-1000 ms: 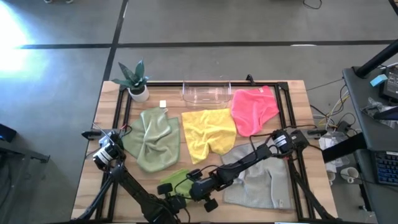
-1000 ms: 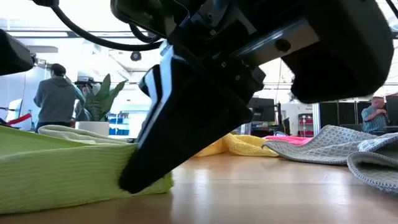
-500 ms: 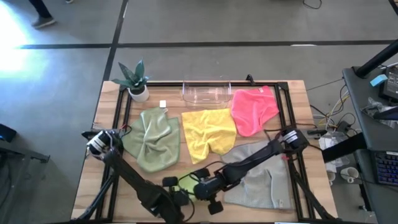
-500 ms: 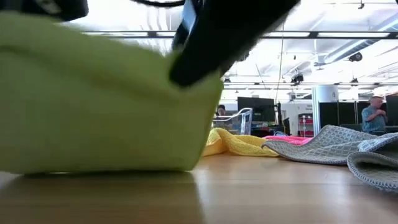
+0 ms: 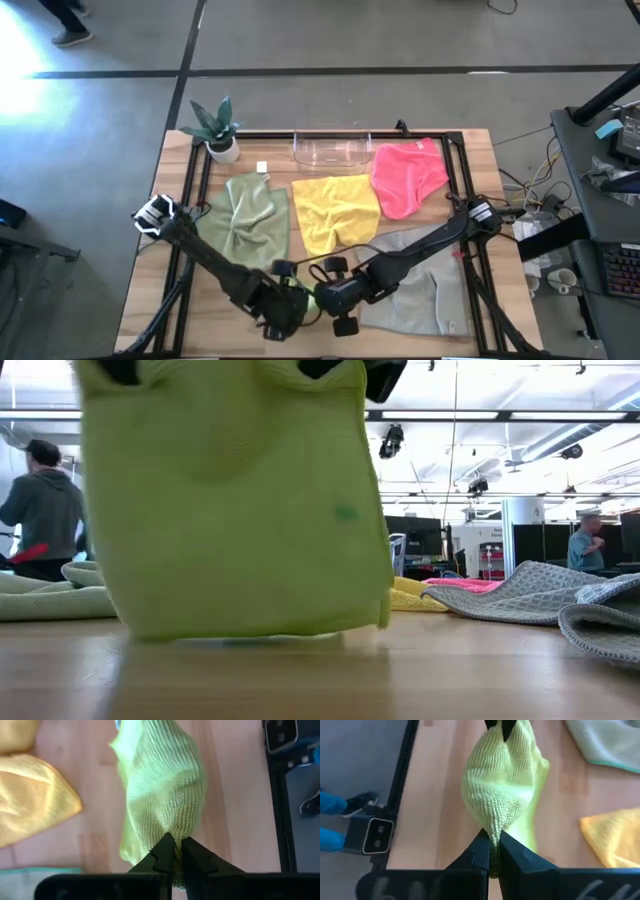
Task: Fold microfiber towels
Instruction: Put the folded green microfiber cloth into the transparent bin
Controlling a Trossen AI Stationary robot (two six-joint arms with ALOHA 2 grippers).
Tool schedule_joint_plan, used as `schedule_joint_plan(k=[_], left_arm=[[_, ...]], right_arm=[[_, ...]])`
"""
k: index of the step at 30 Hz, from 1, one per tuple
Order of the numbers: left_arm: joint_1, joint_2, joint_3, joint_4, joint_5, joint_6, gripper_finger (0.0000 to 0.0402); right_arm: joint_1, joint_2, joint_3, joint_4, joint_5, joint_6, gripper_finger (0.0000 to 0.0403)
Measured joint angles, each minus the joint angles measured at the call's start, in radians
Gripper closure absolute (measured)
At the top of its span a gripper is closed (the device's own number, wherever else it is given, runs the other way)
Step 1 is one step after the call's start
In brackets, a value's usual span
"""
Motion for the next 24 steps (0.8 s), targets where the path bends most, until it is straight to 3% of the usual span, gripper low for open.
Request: schedule_joint_plan(k=[13, 24], left_arm=[[0.103, -0.134, 0.000, -0.103, -0.006, 0.143, 0.0394], [0.192, -0.240, 0.000, -0.115, -0.193, 0.294, 0.0394]], right_arm=[[-0.025, -0.001, 0.139, -0.209, 0.224, 0.063, 0.0394], [-0.129, -0.010, 0.259, -0.354, 0.384, 0.012, 0.0394]])
